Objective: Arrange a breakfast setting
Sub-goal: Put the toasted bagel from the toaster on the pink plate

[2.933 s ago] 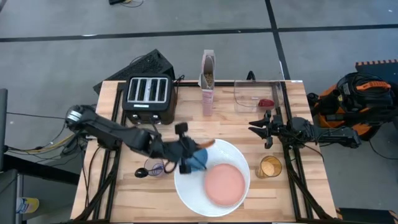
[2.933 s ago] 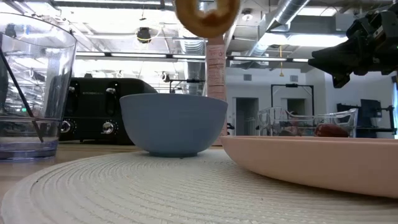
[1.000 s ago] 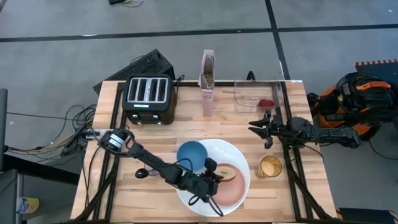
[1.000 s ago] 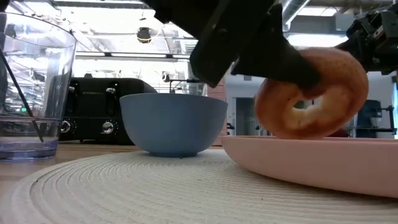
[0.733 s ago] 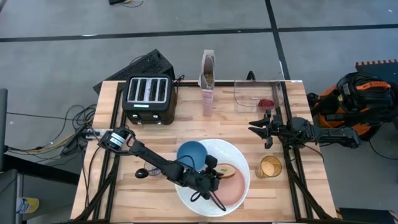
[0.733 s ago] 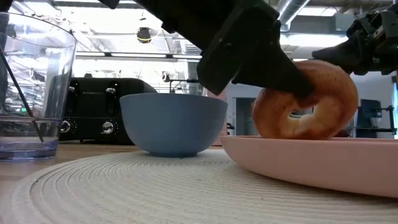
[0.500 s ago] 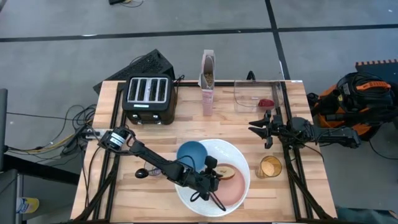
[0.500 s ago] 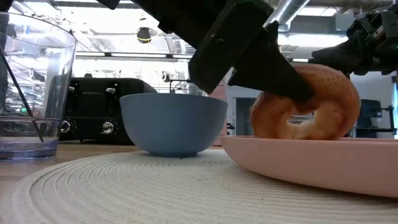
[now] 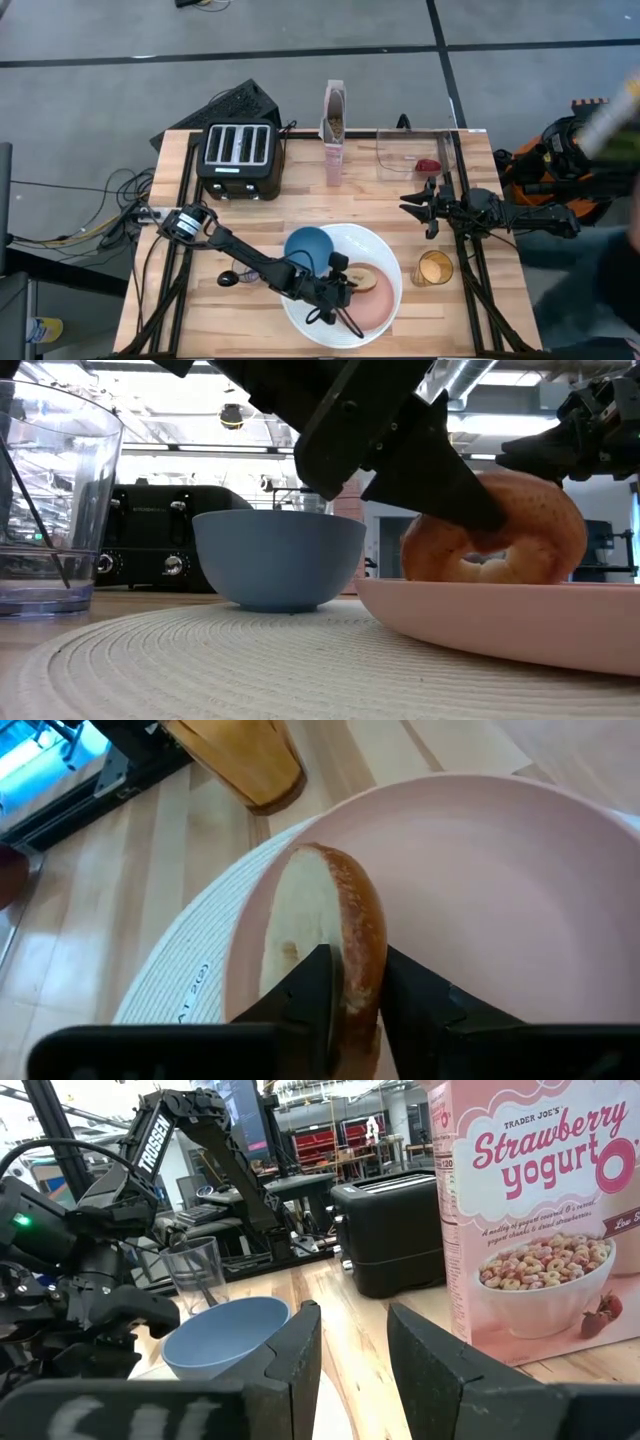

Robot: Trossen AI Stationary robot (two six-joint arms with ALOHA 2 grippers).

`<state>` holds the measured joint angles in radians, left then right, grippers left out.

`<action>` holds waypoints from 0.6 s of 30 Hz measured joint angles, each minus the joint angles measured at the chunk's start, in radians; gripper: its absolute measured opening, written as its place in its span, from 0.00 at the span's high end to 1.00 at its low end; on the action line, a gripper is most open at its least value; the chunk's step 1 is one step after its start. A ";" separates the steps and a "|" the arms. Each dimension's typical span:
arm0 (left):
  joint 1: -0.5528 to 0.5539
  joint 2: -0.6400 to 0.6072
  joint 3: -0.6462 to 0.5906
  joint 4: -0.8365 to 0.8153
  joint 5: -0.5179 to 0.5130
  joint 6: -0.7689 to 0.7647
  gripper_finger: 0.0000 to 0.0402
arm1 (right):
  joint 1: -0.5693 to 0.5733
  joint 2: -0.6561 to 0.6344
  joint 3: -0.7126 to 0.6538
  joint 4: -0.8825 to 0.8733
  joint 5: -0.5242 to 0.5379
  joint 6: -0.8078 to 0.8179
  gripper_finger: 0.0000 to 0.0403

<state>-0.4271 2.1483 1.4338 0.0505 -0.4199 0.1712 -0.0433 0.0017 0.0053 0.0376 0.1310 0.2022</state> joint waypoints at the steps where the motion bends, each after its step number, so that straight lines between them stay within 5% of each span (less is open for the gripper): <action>1: 0.000 0.000 0.000 -0.001 0.007 -0.008 0.80 | 0.000 0.000 0.000 0.000 0.000 0.000 0.66; 18: 0.000 0.000 0.000 -0.019 0.058 -0.156 0.50 | 0.000 0.000 0.000 0.000 0.000 0.000 0.66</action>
<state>-0.4271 2.1483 1.4338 0.0315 -0.3614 0.0154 -0.0433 0.0017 0.0055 0.0376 0.1310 0.2021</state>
